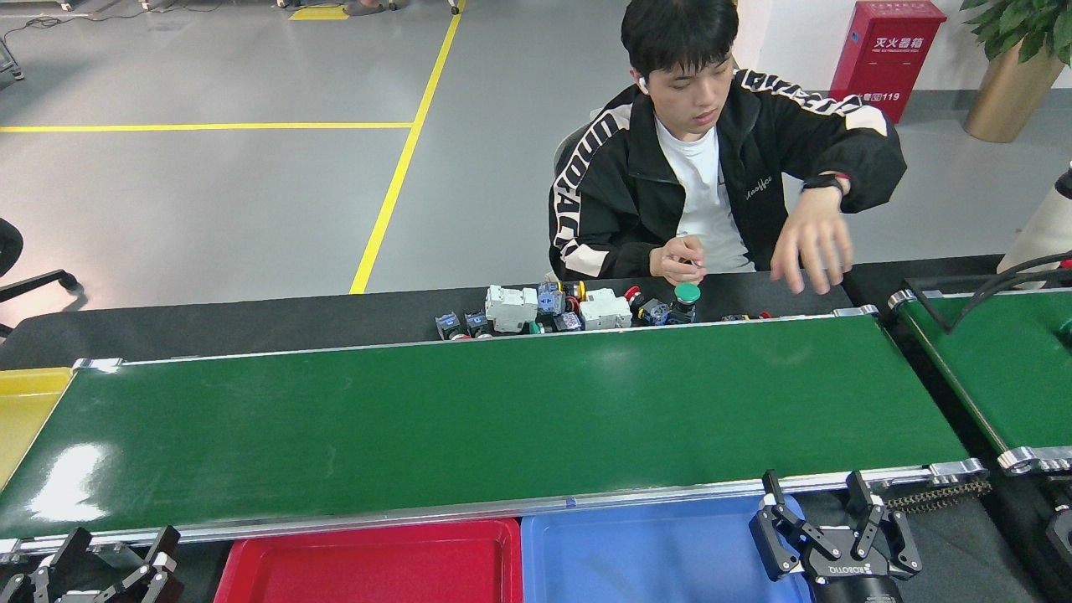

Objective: Pick switch part from conveyor to tray

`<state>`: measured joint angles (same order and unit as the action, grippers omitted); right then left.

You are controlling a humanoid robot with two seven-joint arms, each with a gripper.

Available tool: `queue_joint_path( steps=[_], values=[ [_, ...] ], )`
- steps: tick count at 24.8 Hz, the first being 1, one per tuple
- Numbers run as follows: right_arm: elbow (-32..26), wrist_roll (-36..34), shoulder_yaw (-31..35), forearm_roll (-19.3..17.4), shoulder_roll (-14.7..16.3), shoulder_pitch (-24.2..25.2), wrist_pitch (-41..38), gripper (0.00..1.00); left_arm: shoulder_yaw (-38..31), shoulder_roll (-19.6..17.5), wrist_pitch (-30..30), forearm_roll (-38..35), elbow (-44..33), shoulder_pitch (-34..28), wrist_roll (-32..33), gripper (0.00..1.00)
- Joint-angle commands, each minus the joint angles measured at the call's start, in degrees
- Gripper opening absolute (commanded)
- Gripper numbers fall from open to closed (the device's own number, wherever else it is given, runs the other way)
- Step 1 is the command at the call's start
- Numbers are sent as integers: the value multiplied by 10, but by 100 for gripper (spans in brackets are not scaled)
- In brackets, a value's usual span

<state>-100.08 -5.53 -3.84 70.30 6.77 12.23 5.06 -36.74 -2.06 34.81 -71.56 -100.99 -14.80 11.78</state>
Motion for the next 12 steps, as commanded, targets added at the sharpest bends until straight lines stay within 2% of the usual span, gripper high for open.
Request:
queue_joint_path(
  steps=[1,4,12],
  values=[
    [-7,1,1,1,0,-1,-2,99,-5,-8,2,4,-7,4,-5,100],
    [-7,1,1,1,0,-1,-1,99,-7,-6,2,5,-8,5,-37,100],
    [-7,1,1,1,1,0,-2,99,-9,-6,2,12,-7,6,-43,100]
  ],
)
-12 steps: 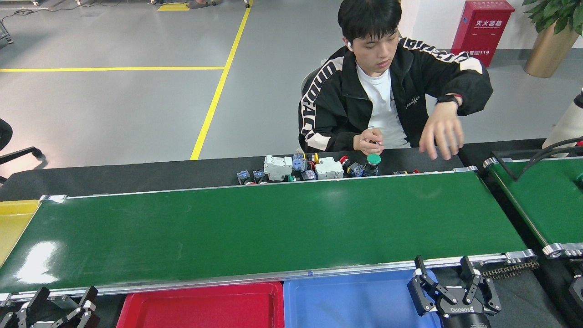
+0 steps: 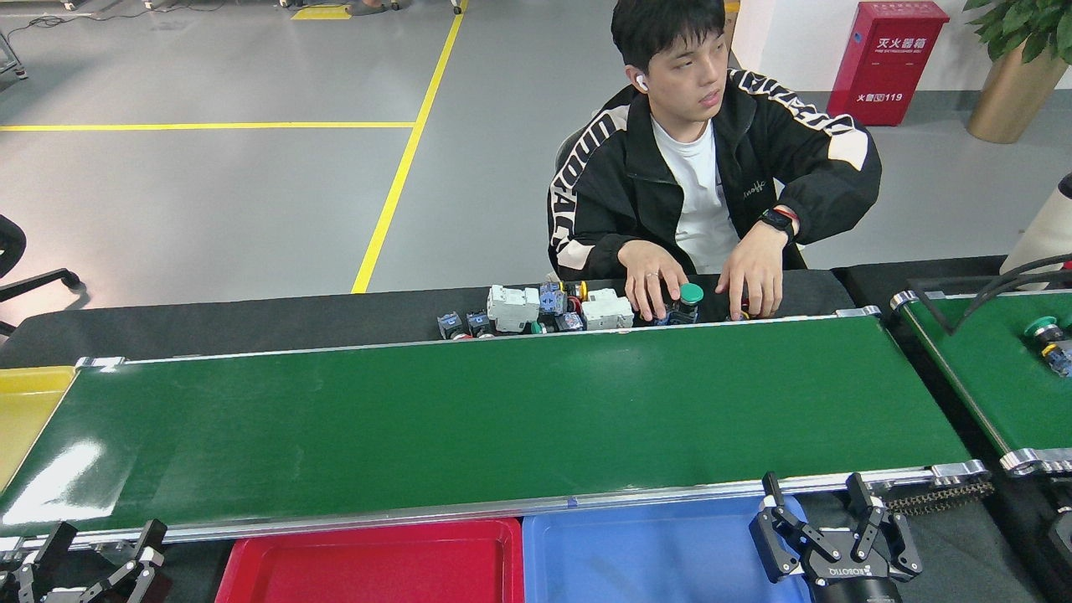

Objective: Pick switch part from conveyor to tray

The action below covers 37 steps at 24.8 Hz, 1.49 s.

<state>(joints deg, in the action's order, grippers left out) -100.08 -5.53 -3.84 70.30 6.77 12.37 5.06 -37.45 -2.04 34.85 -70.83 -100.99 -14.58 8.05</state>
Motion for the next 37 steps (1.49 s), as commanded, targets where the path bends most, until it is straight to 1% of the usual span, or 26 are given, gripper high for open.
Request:
queue_joint_path(
  steps=[1,6,21,37],
  values=[
    [-7,1,1,1,1,-2,-2,99,-2,-8,2,5,-7,4,-6,100],
    [-7,1,1,1,0,-2,-1,99,-7,-15,7,4,-7,4,-6,100],
    [-7,2,1,1,1,-2,-2,99,-6,-7,7,7,-7,6,-6,100],
    [-6,2,2,0,0,1,-1,99,-6,-7,7,7,-7,1,-6,100]
  ],
)
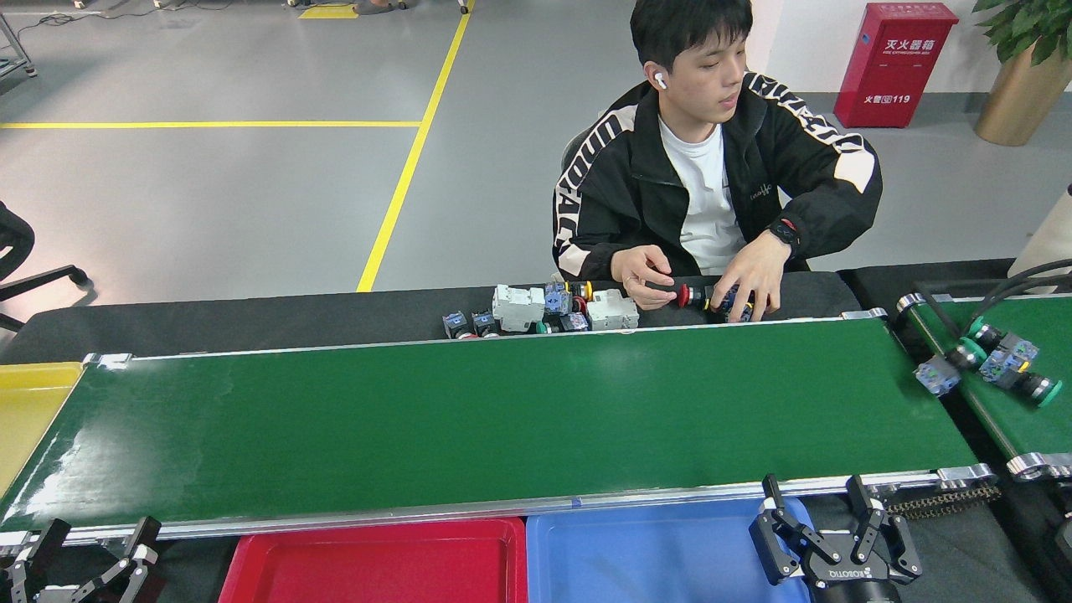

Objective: Pick switch part from conveyor to tray

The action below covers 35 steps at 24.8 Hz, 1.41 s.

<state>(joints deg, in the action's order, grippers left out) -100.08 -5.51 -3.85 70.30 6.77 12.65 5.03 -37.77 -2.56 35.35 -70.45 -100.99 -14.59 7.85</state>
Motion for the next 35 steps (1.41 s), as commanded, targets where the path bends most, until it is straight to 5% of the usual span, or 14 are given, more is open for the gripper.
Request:
queue_joint_path(
  steps=[1,22,35],
  values=[
    [-6,1,2,0,0,-2,-1,99,-3,-2,2,3,-7,1,-4,100],
    [11,18,28,-3,3,-18,2,99,2,-3,-6,-14,-3,-3,4,100],
    [251,66,-23,2,6,-242,4,99,8,0,-15,-24,-7,-3,14,100]
  ],
)
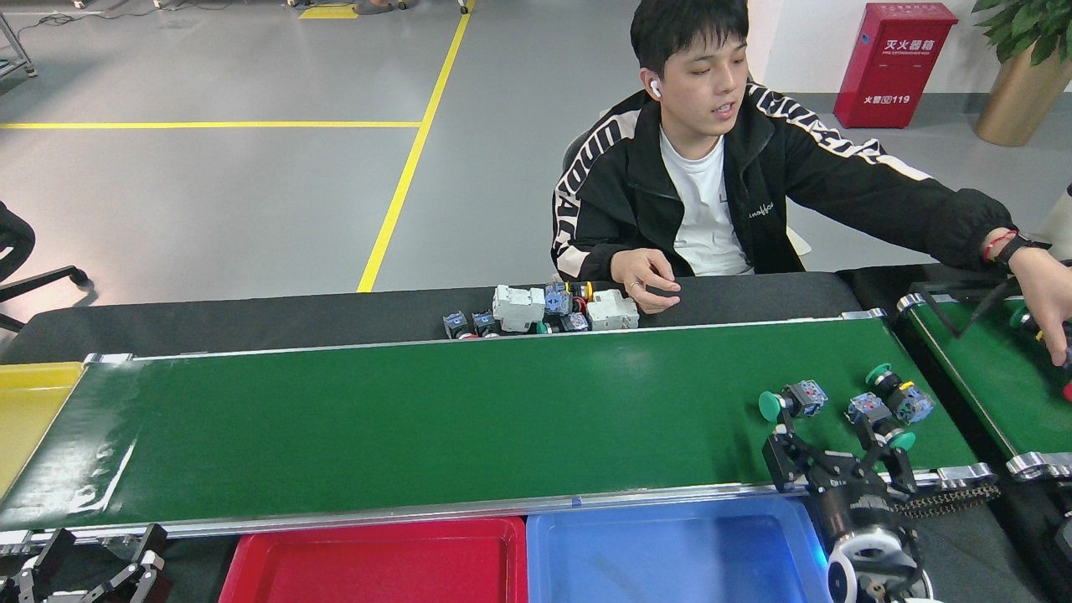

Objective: Pick switch part from conveyor to tray

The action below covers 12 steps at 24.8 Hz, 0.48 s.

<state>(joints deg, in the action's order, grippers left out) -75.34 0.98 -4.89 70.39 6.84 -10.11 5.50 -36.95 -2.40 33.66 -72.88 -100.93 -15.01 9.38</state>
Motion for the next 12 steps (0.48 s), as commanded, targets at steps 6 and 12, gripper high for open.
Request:
queue_joint_path(
  steps=[6,12],
  values=[
    [64,1,-36,1,0,-47,-1,99,0,-3,3,-1,-8,3,-1,100],
    [101,0,-43,-3,-2,-81,-1,90,12,-2,2,-2,-9,5,-1,100]
  ],
)
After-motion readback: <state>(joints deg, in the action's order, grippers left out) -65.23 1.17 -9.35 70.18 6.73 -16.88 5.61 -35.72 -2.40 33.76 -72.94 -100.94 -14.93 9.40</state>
